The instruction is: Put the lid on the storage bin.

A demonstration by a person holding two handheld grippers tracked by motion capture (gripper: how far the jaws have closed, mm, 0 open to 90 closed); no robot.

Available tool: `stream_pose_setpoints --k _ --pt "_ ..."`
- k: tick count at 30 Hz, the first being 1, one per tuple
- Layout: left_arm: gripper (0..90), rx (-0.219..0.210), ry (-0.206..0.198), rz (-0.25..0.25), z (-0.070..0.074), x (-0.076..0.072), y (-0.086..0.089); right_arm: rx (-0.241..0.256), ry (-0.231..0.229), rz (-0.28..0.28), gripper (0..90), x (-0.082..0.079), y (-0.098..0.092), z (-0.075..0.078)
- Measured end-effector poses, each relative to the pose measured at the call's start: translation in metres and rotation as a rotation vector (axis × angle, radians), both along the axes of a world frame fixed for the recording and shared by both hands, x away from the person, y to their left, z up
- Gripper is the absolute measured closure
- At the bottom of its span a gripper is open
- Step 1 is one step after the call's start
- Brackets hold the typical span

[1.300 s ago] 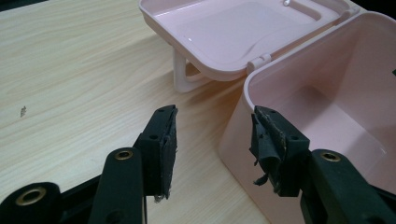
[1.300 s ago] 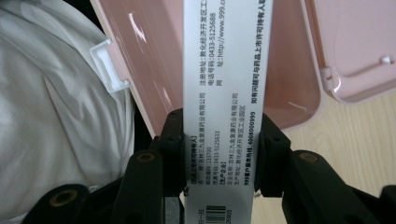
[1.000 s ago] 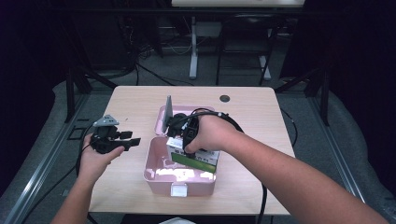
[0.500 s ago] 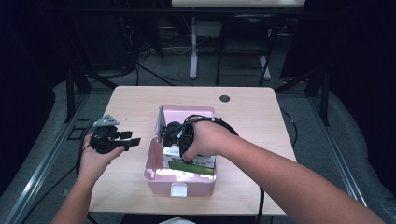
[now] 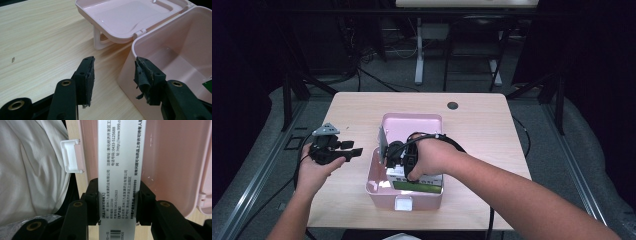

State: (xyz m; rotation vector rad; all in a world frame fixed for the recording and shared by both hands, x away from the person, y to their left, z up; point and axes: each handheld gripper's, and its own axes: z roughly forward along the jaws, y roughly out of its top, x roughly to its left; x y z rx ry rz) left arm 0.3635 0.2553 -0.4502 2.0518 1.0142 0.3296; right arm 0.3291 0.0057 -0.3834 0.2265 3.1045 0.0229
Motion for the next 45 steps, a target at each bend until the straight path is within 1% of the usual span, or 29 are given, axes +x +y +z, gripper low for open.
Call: stream_pose_setpoints --k 6,15,16,21,23,26,32,37,42,45 --pt "50.4 0.006 -0.003 0.004 0.0 0.0 -0.001 -0.009 0.009 0.014 61.6 -0.002 0.0 -0.012" --pt "50.5 0.007 -0.001 0.003 -0.001 0.0 0.0 -0.007 0.019 0.014 61.6 0.0 0.0 -0.027" --pt "50.5 0.007 -0.001 0.002 -0.001 0.0 0.0 -0.007 0.024 0.008 61.6 0.001 0.0 -0.03" --pt "50.5 0.002 -0.001 0.001 -0.001 0.001 0.0 -0.018 0.04 0.013 61.6 0.002 0.002 -0.04" --pt "50.5 0.001 -0.003 0.003 -0.001 0.001 0.0 -0.016 0.038 0.016 61.6 0.002 0.002 -0.042" --pt "50.5 0.0 -0.002 0.003 -0.001 0.001 0.0 -0.01 0.052 0.012 61.6 0.004 0.002 -0.046" --pt "50.5 -0.001 -0.006 0.003 -0.001 0.001 0.0 -0.021 0.056 0.01 61.6 0.008 0.001 -0.056" --pt "50.5 -0.003 -0.007 0.007 -0.002 0.001 0.0 -0.01 0.073 0.0 61.6 0.011 0.0 -0.063" --pt "50.5 -0.001 -0.004 0.005 -0.001 0.001 0.0 -0.018 0.09 0.004 61.5 0.014 0.001 -0.07" --pt "50.5 -0.002 -0.005 0.005 -0.002 0.001 0.0 -0.018 0.091 0.01 61.5 0.014 0.002 -0.072"
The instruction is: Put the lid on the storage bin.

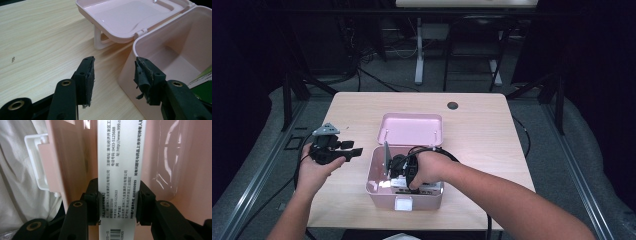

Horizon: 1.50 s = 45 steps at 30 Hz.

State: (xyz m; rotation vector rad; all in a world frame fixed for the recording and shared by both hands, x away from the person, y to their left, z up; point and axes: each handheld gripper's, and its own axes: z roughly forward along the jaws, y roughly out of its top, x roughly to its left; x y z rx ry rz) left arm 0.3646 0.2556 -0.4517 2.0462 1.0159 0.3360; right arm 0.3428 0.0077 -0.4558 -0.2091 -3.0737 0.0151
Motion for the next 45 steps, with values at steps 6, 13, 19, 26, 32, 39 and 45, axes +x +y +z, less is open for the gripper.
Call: stream_pose_setpoints --k 6,13,19,26,32,39,45 --pt "50.5 0.003 0.003 -0.001 0.0 0.0 0.0 0.007 0.014 -0.005 61.5 0.0 0.0 -0.008" --pt "50.5 0.006 0.007 -0.003 -0.001 0.001 0.0 0.001 0.019 0.005 61.5 0.0 0.001 -0.014" --pt "50.5 0.002 0.008 0.0 -0.001 0.001 0.0 -0.005 0.042 -0.004 60.1 0.001 -0.001 -0.019" --pt "50.5 0.005 0.008 -0.002 -0.001 0.001 0.0 0.015 0.049 -0.028 59.0 0.003 -0.003 -0.014" --pt "50.5 0.005 0.008 -0.002 -0.001 0.001 0.0 0.035 0.036 -0.025 59.4 0.002 -0.005 -0.008" --pt "50.5 0.005 0.008 -0.003 0.0 0.0 0.0 0.042 0.023 -0.017 61.2 0.0 -0.005 -0.006" --pt "50.5 0.006 0.008 -0.002 -0.001 0.001 0.0 0.051 0.022 -0.004 61.7 0.0 -0.006 -0.006"
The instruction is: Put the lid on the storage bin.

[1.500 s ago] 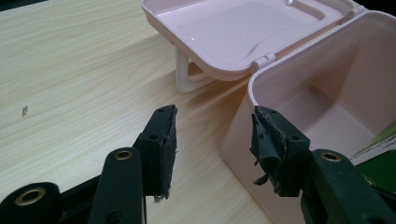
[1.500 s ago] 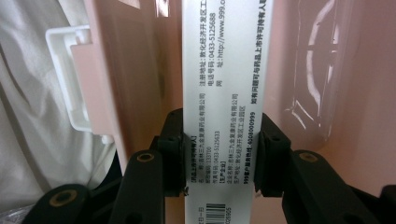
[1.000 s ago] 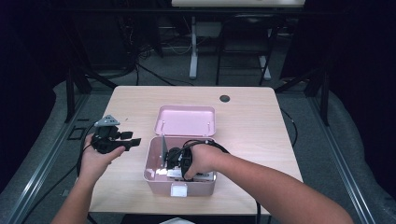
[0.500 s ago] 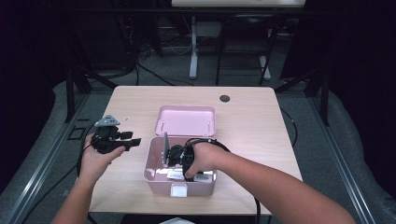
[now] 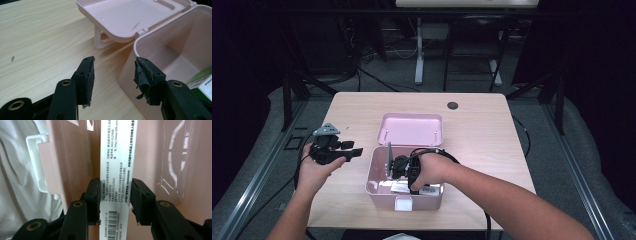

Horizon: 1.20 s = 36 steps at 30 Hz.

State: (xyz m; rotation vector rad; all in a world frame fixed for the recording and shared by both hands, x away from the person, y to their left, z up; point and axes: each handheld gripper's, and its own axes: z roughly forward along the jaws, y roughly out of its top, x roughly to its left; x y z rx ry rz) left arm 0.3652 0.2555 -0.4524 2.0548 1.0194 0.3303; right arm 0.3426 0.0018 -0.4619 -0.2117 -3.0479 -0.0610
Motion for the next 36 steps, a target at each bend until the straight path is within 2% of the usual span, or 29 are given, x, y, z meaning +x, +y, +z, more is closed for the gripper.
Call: stream_pose_setpoints --k 17,36 --pt "50.5 0.0 0.0 0.0 -0.0004 0.0003 -0.0003 0.008 0.014 0.055 61.7 -0.0018 -0.0001 0.0" --pt "50.2 -0.003 -0.001 0.004 -0.0013 0.0006 -0.0004 0.021 0.013 0.046 60.8 -0.0021 -0.0029 0.0019"
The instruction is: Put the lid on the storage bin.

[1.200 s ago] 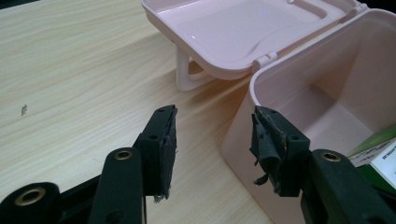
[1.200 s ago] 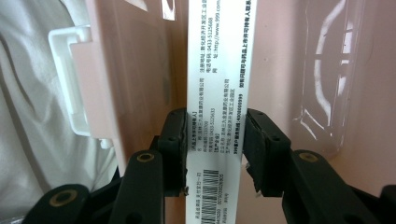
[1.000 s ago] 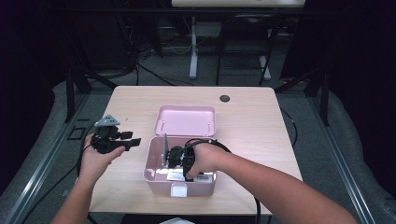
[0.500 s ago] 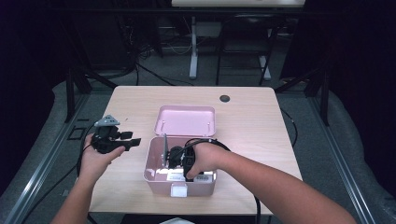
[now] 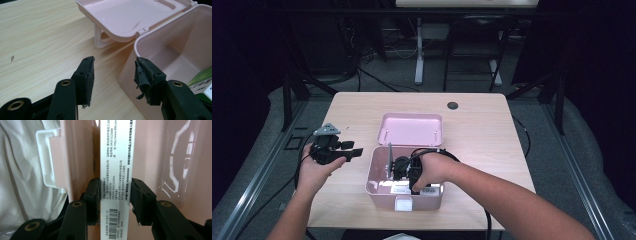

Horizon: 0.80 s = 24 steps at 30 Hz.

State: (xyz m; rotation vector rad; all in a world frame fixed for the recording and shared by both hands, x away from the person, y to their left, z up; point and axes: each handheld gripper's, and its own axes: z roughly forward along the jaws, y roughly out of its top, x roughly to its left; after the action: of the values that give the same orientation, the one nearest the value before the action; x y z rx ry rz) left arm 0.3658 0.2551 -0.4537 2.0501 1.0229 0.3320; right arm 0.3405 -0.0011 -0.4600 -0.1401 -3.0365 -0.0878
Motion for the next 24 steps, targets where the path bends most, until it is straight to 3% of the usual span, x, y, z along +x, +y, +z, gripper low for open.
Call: stream_pose_setpoints --k 8,14,16,18,24 --pt "50.2 0.005 0.009 -0.006 0.0005 0.0001 0.0003 0.02 -0.009 -0.007 61.3 -0.0005 -0.0028 0.0069" --pt "50.2 0.007 0.008 -0.002 -0.0009 0.0005 -0.0011 0.018 -0.014 0.017 68.9 -0.0015 -0.0028 0.0075" --pt "50.1 0.006 0.004 0.001 -0.0019 0.0009 -0.0014 0.018 -0.015 0.016 68.1 -0.0012 -0.0029 0.0075" --pt "50.1 0.009 0.011 -0.004 -0.0018 0.0012 -0.0008 0.021 -0.008 0.01 61.2 -0.0006 -0.003 0.0066" --pt "50.1 0.01 0.012 -0.005 -0.0021 0.0014 -0.0008 0.017 -0.022 0.015 61.0 -0.0022 0.001 0.0036"
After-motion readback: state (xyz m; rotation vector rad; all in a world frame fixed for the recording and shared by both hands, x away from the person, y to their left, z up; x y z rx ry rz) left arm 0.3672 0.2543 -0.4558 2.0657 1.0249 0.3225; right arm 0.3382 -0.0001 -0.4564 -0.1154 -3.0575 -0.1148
